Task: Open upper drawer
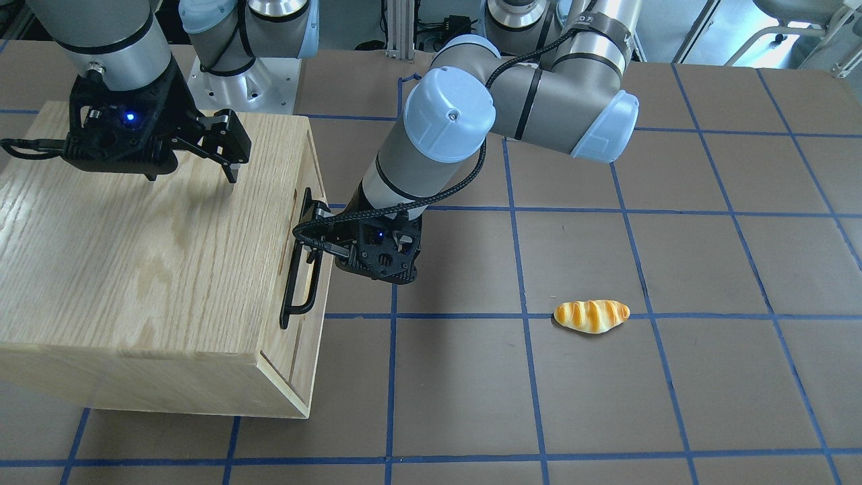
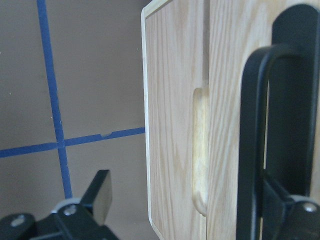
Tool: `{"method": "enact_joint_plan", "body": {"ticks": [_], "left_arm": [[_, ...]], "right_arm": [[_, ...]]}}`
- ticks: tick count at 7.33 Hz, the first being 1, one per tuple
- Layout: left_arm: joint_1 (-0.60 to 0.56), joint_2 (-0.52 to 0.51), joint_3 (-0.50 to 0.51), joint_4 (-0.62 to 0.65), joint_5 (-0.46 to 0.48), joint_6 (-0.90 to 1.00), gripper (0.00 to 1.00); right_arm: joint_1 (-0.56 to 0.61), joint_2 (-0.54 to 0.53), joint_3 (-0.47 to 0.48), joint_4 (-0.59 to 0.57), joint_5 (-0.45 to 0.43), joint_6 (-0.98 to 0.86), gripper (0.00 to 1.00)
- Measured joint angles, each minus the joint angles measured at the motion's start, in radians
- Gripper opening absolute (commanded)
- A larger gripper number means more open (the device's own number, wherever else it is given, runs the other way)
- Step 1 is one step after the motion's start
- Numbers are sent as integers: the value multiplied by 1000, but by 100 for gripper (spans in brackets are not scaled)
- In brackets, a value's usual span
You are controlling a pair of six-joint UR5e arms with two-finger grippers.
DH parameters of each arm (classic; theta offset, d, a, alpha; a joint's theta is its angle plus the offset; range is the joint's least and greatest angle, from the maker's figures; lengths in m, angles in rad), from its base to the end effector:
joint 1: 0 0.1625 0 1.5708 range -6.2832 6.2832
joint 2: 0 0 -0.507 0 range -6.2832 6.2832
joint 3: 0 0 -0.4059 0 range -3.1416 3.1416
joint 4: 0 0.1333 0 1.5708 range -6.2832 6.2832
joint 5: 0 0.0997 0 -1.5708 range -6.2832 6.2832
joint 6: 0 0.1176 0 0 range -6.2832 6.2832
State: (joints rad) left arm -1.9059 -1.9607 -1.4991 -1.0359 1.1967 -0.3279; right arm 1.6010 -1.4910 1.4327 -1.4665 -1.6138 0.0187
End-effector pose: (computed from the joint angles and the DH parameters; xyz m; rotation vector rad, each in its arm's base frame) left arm -0.3964 -0.6023 0.4190 -0.0657 -2.7166 0.1121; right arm 0.1445 -0.5357 0.5696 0.0193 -3.0966 -0.0696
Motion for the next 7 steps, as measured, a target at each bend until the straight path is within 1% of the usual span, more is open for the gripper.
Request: {"method": "enact_joint_plan", "body": {"ticks": [3,7], "left_arm": [[14,2,-2,2,6,12,100],[61,10,-3,-9,4,48,100]], "right_arm": [[0,0,0,0,0,0,100],[0,0,0,0,0,0,100]]}}
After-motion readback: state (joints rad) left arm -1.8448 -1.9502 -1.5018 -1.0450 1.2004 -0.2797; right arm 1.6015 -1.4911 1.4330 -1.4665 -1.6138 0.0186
